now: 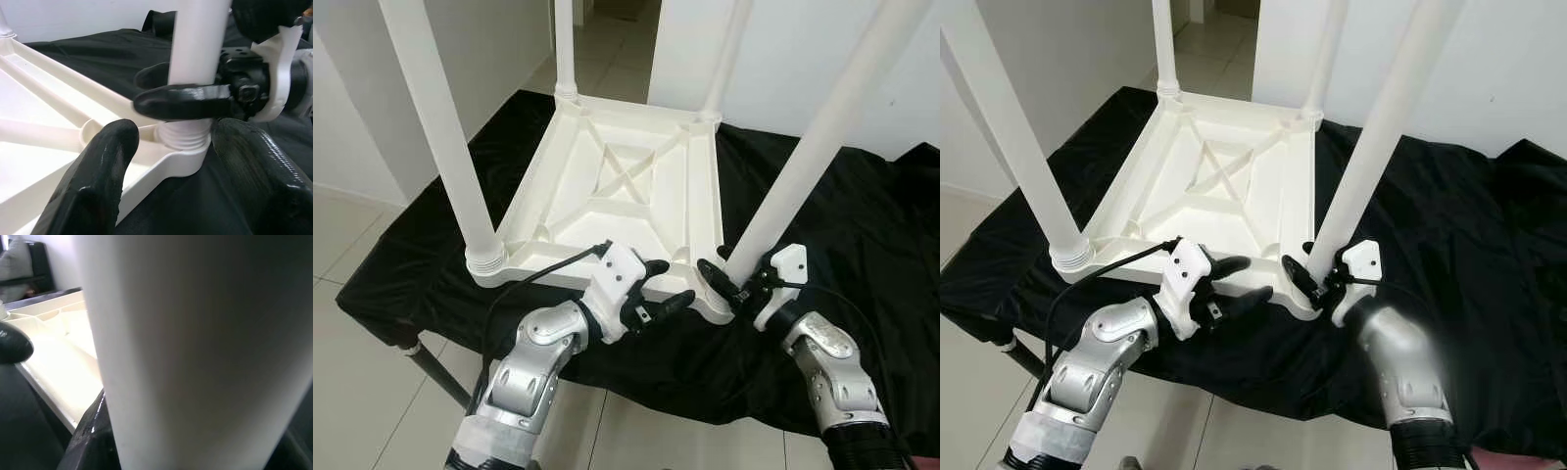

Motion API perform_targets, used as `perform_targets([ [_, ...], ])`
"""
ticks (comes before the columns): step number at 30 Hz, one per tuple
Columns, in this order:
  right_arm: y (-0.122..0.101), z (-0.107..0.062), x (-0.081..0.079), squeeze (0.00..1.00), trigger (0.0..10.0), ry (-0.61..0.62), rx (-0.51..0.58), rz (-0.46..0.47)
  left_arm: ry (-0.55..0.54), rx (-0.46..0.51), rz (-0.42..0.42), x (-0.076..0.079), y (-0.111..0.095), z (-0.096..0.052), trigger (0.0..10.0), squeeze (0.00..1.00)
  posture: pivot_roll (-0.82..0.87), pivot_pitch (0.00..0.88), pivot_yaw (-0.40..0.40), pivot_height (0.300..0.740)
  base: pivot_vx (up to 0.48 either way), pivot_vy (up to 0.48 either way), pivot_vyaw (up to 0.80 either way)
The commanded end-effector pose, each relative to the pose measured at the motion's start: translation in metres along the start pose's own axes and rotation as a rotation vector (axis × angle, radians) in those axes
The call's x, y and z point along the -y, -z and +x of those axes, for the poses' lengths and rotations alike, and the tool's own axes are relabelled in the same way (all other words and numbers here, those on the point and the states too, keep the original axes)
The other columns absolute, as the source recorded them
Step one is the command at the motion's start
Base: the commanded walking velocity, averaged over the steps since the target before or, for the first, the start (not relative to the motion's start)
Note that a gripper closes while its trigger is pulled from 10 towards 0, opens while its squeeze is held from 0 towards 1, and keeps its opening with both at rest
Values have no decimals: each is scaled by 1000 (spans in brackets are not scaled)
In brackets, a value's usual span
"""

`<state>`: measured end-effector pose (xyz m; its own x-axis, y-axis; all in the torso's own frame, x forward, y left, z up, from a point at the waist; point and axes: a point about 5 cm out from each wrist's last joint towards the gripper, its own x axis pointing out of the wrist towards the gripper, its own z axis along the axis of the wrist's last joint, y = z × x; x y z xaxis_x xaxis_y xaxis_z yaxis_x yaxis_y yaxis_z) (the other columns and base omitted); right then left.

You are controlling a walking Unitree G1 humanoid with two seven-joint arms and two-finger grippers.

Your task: Building children table

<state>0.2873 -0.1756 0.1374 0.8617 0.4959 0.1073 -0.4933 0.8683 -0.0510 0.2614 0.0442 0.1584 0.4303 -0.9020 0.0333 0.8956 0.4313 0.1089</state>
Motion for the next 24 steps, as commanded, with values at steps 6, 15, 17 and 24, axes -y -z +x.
perform_targets([
  [6,7,-3,-16,0,10000,261,-10,56,-68,15,-29,-2,0,0,10000,0,23,34,-86,740,0,0,0],
  [15,16,-16,-20,0,10000,688,-74,12,-46,1,-33,2,4,0,10000,0,-1,50,-74,740,0,0,0],
  [17,17,-19,-19,0,10000,762,-72,25,-41,1,-36,3,4,0,10000,0,-1,50,-74,740,0,0,0],
  [24,16,-16,-31,0,10000,792,-75,40,-23,1,-40,5,4,2,10000,0,-12,59,-68,740,0,0,0],
])
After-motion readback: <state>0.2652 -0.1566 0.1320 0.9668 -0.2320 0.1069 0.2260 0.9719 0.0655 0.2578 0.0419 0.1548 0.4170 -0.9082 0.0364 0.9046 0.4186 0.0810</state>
